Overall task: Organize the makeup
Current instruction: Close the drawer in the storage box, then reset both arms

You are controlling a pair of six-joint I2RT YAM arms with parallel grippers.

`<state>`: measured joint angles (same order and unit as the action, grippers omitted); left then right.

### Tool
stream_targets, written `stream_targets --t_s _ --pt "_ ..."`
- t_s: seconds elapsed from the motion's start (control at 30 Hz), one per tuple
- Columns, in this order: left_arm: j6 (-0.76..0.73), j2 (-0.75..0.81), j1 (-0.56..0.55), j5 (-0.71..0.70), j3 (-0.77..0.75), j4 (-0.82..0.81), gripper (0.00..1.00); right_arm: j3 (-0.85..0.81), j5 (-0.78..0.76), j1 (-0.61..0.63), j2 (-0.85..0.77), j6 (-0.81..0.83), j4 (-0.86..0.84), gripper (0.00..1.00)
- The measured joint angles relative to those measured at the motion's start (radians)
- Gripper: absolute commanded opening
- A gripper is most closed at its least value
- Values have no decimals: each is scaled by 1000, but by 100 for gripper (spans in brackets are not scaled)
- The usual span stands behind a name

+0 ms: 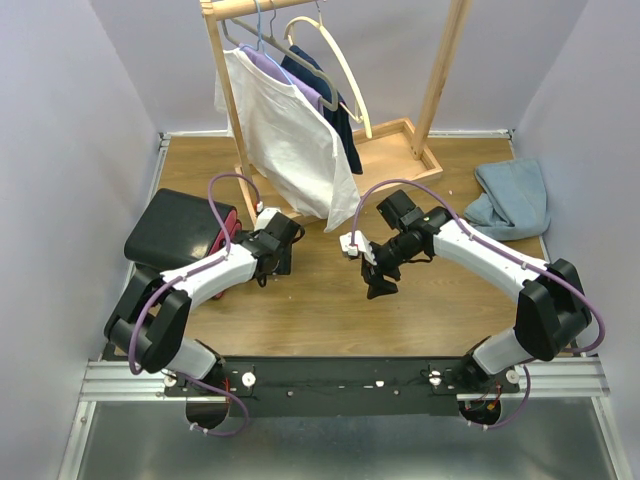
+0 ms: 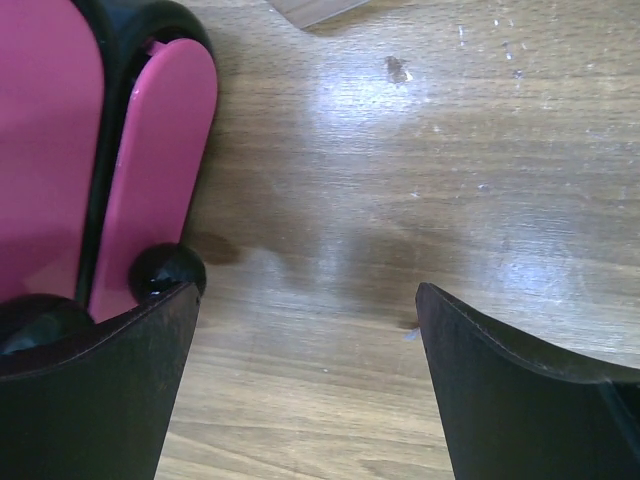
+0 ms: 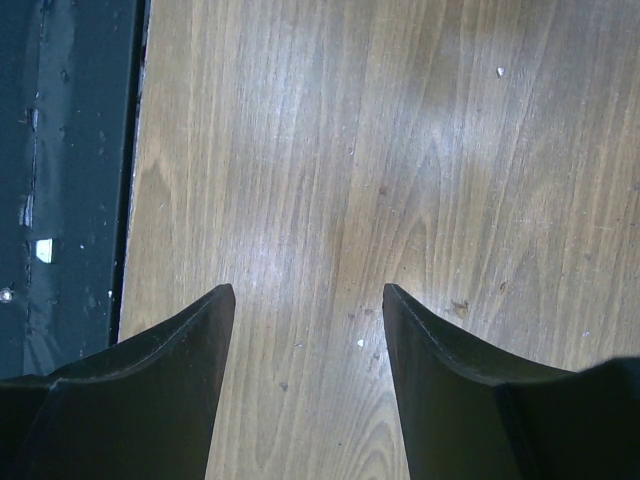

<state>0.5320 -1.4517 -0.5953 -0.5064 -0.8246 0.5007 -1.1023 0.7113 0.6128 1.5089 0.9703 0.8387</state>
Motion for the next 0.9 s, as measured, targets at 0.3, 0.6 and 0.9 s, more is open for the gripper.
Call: stream_targets --t_s 0.3,0.6,0.9 --pt "-20 3 0 -31 -13 25 99 0 0 0 0 0 0 69" --pt "-43 58 0 14 -13 26 99 0 0 -2 -8 0 0 69" --pt "-53 296 2 310 40 -45 99 10 -40 -79 -146 -57 -28 78"
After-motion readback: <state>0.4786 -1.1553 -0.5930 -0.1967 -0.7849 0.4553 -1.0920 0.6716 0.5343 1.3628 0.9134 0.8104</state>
